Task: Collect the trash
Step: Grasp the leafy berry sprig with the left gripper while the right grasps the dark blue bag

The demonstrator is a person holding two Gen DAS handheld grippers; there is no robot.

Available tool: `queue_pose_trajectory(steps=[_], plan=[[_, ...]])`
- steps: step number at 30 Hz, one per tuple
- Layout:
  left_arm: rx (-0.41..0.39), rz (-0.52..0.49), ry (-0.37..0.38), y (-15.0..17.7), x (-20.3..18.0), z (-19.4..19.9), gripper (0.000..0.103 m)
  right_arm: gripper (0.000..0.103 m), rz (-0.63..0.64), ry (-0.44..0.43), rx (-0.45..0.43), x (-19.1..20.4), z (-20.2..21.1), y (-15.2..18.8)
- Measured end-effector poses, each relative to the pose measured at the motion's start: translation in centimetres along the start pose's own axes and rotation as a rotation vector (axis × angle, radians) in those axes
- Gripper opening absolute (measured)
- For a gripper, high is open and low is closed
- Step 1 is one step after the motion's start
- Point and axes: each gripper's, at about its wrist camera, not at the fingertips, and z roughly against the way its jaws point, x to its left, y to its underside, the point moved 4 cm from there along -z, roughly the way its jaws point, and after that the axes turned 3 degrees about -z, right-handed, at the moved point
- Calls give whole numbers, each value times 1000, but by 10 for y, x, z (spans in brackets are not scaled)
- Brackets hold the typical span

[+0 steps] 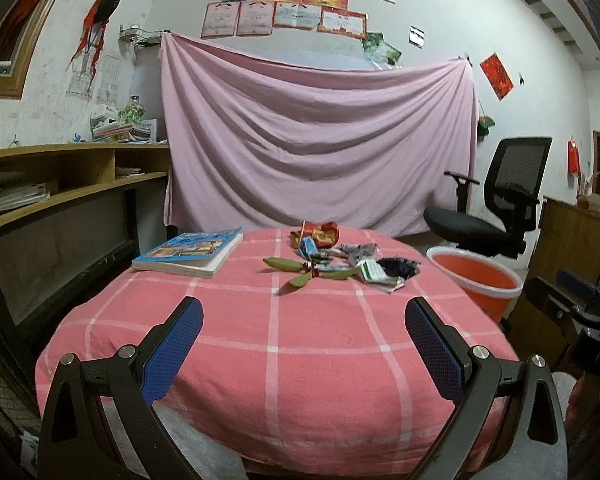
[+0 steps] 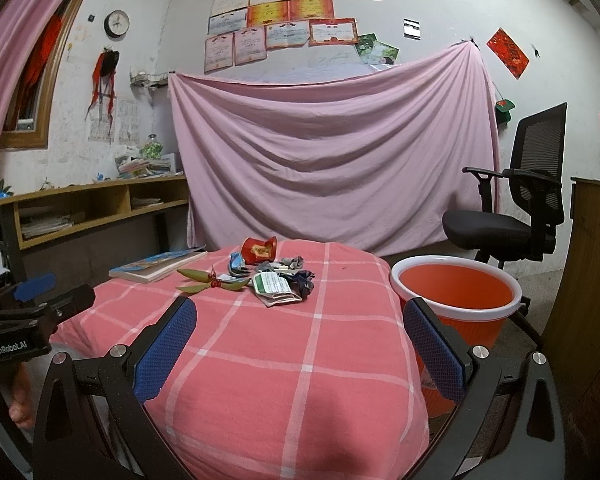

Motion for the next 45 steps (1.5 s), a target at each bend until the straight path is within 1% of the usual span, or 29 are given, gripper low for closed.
queue_pose_trajectory(steps=[3, 7, 9, 14, 17, 21, 25, 27, 30, 31, 33, 36, 38, 41, 43, 45], plan=[[-23, -13, -10, -5, 1, -2, 99, 103, -14, -4, -19, -3, 1, -8], [-81, -76, -43, -20, -6, -5, 99, 103, -7, -11, -58, -3, -4, -19], [-102, -79, -51, -27, -7, -12, 99, 103, 0, -11, -84, -4, -8, -27], [-160, -52, -73, -51, -2, -37, 99, 103, 43, 3, -152, -4, -27, -50], [-227, -18, -103, -64, 6, -49, 99, 103, 58, 9, -193, -10, -46, -64], [-284, 33, -157, -77, 20, -62, 99, 103, 76, 25, -225, -17, -68, -70], [-325, 31, -223, -84, 27, -77, 99, 103, 39, 30, -227, -27, -88, -72], [-313, 13, -245, -83, 26, -87, 99, 103, 19, 28, -212, -30, -98, -73], [-260, -14, -240, -81, 23, -107, 99, 103, 17, 12, -196, -33, -116, -76], [-241, -25, -230, -81, 20, -114, 99, 103, 28, 2, -184, -32, -125, -77], [-209, -45, -233, -79, 19, -126, 99, 103, 58, -7, -163, -29, -138, -78], [-147, -66, -244, -73, 19, -143, 99, 103, 121, 6, -140, -25, -156, -78], [-135, -56, -247, -70, 20, -150, 99, 103, 135, 10, -128, -24, -165, -77], [-118, -31, -229, -69, 23, -156, 99, 103, 139, -14, -90, -24, -177, -71], [-78, -13, -203, -67, 25, -163, 99, 103, 144, -21, -57, -24, -183, -67], [-10, -6, -215, -63, 27, -174, 99, 103, 152, -28, -9, -23, -189, -62]])
